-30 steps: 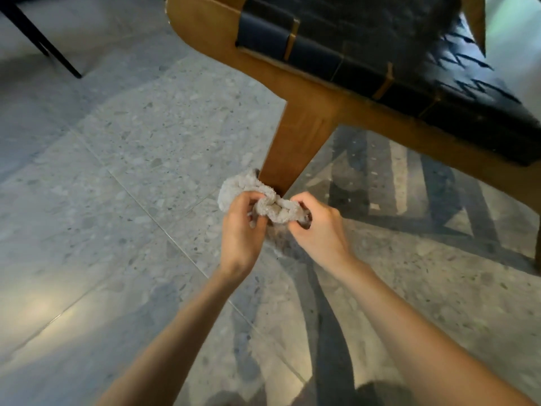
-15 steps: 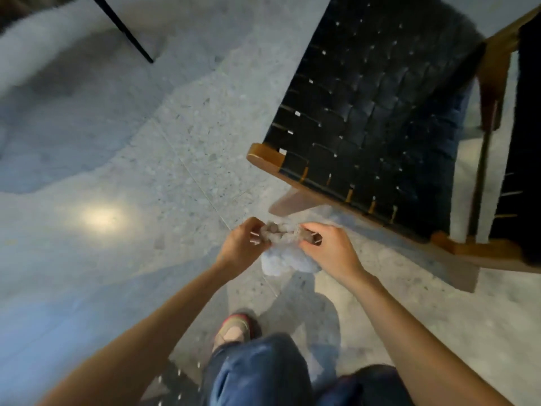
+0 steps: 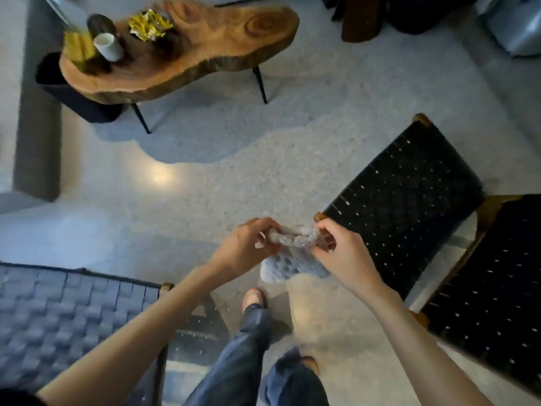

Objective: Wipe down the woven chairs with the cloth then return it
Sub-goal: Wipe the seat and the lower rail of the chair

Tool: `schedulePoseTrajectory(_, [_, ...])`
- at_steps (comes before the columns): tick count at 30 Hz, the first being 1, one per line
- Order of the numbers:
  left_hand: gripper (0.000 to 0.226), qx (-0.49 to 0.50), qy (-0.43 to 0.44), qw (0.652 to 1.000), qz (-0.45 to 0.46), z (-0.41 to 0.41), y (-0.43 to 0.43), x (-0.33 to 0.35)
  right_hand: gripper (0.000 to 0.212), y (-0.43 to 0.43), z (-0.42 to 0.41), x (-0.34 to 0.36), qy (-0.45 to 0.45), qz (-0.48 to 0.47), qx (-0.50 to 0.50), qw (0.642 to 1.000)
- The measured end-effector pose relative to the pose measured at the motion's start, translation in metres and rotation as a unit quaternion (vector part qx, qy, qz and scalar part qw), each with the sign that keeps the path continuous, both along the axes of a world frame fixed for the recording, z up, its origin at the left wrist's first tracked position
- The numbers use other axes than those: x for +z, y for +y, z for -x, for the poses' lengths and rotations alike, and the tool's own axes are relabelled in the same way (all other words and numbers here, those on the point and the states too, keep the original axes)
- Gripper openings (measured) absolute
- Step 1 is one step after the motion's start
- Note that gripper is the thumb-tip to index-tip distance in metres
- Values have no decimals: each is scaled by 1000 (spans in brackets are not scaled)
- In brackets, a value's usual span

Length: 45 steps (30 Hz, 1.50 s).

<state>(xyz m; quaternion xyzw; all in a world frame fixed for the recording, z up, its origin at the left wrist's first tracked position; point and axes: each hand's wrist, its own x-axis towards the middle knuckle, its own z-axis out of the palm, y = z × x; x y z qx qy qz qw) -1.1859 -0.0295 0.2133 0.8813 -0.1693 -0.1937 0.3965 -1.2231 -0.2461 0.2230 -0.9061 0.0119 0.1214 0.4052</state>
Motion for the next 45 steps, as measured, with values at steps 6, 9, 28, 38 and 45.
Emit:
schedulePoseTrajectory(6, [33,101,-19,994,-31,-12,86,61,26,72,-55,59,-52,20,104,993])
schedulePoseTrajectory(9, [29,152,-37,987,-40,-14,131,78,25,114,-84,72,-97,23,166,981])
schedulePoseTrajectory(28, [23,642,19,753,-144,-20,288,94,41,401,-283,98,13,-58,542,838])
schedulePoseTrajectory(38, [18,823,37,564,57,-33,290,89,27,542,-323,130,151,-108,678,711])
schedulePoseTrajectory(45, [45,862,20,494,115,-7,304,75,30,634,-270,118,219,-75,711,664])
